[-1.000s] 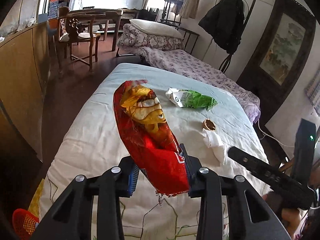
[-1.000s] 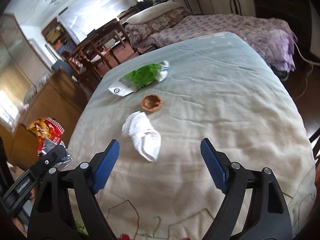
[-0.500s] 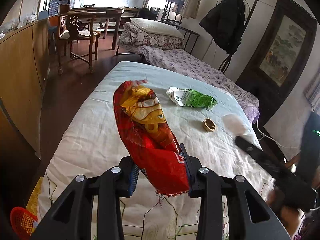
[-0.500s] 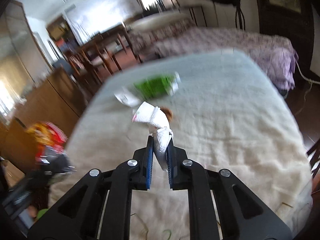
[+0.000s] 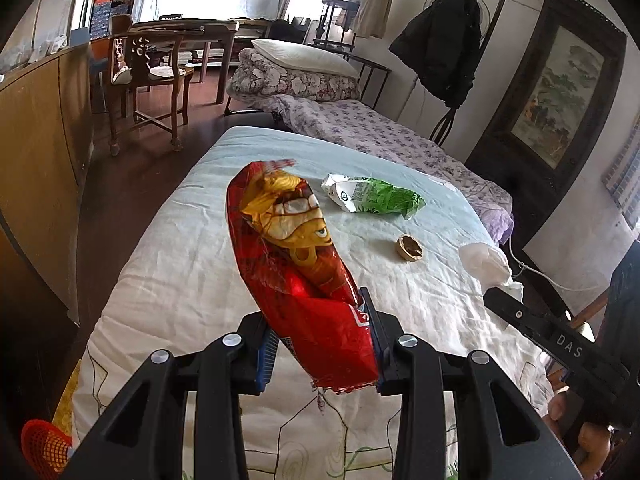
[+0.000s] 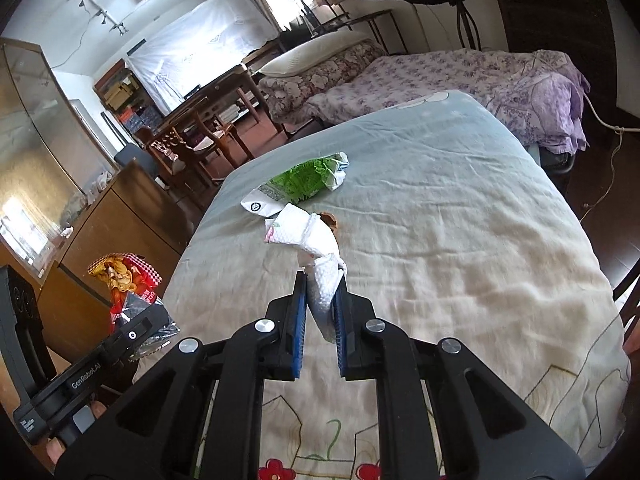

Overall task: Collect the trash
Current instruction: 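Carry the red snack bag and white tissue with both tools to the red basket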

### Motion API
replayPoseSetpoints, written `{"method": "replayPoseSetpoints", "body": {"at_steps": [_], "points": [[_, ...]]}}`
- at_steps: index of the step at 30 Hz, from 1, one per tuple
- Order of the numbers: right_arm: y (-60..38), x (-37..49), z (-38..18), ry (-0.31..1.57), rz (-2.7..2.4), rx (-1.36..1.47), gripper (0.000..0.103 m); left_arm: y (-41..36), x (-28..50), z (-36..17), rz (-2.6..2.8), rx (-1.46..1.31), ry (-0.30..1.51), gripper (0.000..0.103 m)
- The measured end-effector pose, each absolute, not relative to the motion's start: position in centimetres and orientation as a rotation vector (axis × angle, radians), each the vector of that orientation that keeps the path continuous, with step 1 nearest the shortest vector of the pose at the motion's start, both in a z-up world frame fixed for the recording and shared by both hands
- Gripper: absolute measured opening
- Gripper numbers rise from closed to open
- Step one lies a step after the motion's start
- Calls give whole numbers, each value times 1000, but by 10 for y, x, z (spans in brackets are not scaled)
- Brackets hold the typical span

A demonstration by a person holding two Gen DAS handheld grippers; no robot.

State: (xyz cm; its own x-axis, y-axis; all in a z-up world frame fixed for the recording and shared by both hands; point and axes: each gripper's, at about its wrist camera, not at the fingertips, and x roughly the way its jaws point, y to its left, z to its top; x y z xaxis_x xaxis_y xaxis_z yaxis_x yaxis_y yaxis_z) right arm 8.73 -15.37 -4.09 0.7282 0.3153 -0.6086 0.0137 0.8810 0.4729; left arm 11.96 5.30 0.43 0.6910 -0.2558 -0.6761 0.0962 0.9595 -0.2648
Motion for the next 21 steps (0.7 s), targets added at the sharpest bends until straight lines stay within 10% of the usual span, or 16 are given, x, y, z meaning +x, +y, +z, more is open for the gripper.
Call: {"method": "replayPoseSetpoints", "body": {"at_steps": [21], "points": [[-137, 7, -36, 675, 238, 446, 14, 85, 26, 42, -257, -261, 712, 36]]}}
